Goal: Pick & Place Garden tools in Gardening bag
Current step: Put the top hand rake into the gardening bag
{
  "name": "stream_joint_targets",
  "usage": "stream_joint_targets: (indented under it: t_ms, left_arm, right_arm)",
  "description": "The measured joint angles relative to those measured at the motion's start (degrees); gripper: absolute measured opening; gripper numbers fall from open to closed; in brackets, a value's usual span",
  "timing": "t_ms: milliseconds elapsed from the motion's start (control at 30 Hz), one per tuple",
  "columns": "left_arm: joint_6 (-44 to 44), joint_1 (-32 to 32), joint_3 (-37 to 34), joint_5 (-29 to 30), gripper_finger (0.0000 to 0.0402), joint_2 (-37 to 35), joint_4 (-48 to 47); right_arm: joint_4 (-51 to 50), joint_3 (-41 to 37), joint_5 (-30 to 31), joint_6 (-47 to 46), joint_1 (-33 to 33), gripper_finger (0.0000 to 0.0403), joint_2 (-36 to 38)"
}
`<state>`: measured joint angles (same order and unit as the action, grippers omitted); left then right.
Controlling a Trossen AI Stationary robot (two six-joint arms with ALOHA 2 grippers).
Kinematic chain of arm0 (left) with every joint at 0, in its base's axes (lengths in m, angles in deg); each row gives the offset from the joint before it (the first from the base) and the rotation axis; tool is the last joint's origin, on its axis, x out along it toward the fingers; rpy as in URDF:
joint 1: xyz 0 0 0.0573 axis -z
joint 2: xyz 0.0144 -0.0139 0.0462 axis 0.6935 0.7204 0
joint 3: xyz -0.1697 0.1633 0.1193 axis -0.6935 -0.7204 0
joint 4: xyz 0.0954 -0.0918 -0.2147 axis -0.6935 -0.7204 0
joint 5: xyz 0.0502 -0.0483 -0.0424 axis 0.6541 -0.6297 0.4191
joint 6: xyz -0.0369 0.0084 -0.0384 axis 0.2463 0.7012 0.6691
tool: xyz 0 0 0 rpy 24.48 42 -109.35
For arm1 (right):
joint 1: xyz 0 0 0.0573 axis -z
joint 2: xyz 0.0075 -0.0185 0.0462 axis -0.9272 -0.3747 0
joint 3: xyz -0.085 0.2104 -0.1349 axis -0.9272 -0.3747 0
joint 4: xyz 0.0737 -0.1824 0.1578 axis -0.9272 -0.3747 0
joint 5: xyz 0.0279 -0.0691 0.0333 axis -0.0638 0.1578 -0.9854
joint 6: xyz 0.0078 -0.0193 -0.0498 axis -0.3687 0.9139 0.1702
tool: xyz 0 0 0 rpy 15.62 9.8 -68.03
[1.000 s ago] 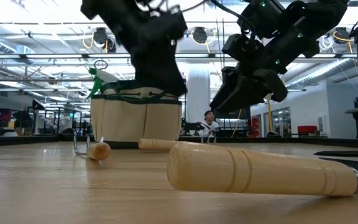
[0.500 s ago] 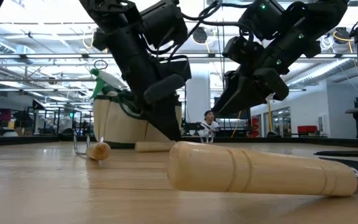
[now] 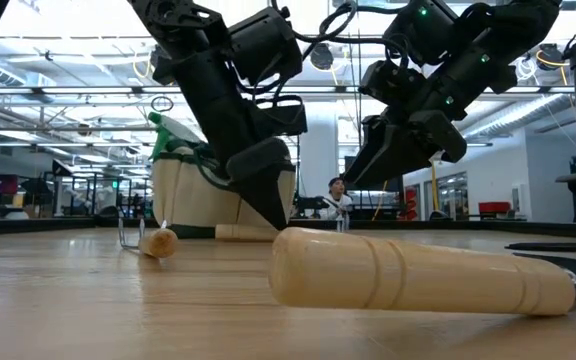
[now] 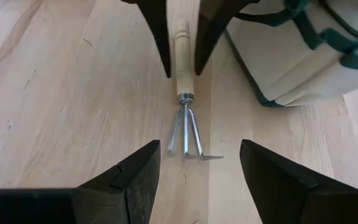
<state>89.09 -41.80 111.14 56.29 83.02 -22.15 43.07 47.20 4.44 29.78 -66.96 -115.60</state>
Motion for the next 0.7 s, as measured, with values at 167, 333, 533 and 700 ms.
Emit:
stream_joint_targets:
  t_ms: [167, 333, 533, 700]
  left_arm:
    - [-1.81, 0.17, -0.02, -0.28, 0.0129, -0.36, 0.0]
    - [-1.33, 0.15, -0.04, -1.79, 0.0129, -4.88, -0.83]
    - [-1.99, 0.15, -0.02, -1.78, 0.0129, -14.32, -2.7]
    - [-1.46, 0.57, 0.0, -1.77, 0.0129, -20.19, -3.27]
  right_arm:
    - [0.03, 0.0, 0.0, 0.52, 0.0, 0.0212, 0.0]
    - [1.06, 0.0, -0.24, 1.33, -0.02, 0.0212, 0.0]
    - [3.76, 0.02, -0.27, -0.21, -0.02, 0.0212, -1.47]
    - [4.57, 0.03, -3.09, 8.84, -0.02, 0.0212, -3.21]
